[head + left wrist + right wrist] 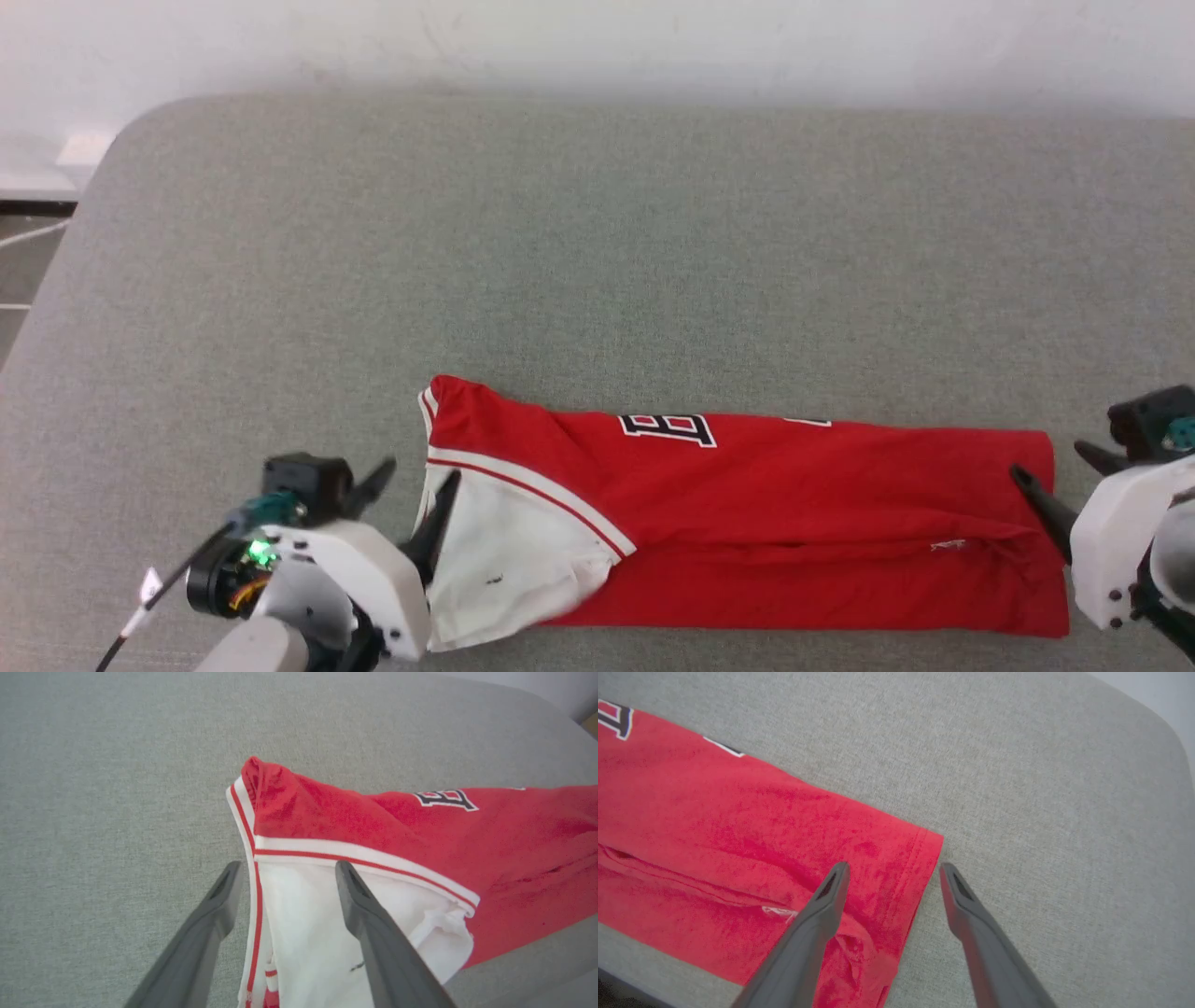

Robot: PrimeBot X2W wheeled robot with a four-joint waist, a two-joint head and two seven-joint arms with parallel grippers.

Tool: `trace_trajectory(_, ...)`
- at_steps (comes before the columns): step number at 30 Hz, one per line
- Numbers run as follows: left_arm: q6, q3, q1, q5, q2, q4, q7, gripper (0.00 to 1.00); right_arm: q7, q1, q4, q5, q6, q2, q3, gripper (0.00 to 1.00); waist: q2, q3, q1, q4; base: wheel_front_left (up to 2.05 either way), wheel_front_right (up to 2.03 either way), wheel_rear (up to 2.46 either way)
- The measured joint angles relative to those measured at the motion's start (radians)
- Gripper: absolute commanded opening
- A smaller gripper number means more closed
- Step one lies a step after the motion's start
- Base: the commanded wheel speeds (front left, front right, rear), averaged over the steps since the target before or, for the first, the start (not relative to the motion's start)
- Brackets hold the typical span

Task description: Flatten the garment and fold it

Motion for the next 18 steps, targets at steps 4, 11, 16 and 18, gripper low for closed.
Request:
trace_trajectory(4, 0.049, 0.081, 0.005, -0.037, -0.065, -0.038, -0.143, 1.00, 0.012, 0.003, -0.064, 0.028, 0.000, 0.056, -0.083, 1.00, 0.0000, -0.030, -0.0001, -0.002, 0.00, 0.00, 0.00)
trace_trajectory(11, 0.084, 0.182, 0.064, -0.017, -0.154, -0.055, -0.395, 1.00, 0.062, 0.071, -0.104, -0.029, 0.000, 0.217, -0.244, 1.00, 0.0000, -0.070, -0.0002, -0.001, 0.00, 0.00, 0.00)
trace_trajectory(16, 0.078, 0.302, 0.100, 0.116, -0.227, -0.119, -0.410, 1.00, 0.082, 0.109, -0.078, -0.129, 0.000, 0.359, -0.378, 1.00, 0.0000, -0.071, -0.0002, 0.010, 0.00, 0.00, 0.00)
trace_trajectory(18, 0.057, 0.357, 0.124, 0.180, -0.265, -0.154, -0.410, 1.00, 0.082, 0.108, -0.062, -0.163, 0.000, 0.417, -0.431, 1.00, 0.0000, -0.065, 0.0000, 0.012, 0.00, 0.00, 0.00)
